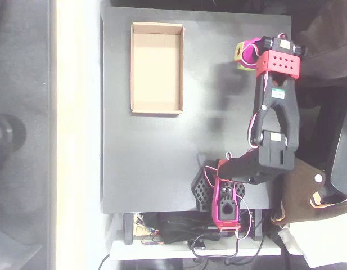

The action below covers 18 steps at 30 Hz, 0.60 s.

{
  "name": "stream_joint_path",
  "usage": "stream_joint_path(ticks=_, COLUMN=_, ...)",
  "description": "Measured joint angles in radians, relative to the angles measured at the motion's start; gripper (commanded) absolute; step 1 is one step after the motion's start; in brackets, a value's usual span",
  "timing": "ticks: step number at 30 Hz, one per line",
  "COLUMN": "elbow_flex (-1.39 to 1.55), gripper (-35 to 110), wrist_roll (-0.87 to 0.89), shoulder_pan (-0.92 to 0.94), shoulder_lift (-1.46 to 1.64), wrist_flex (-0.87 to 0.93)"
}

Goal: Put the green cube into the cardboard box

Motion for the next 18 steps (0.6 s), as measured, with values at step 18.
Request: stream_joint_path(ticks=18, elbow_flex=0.0, gripper=12, wrist_roll=0.0, shoulder_pan=-0.038, shoulder_lift=0.376, wrist_flex=-0.002)
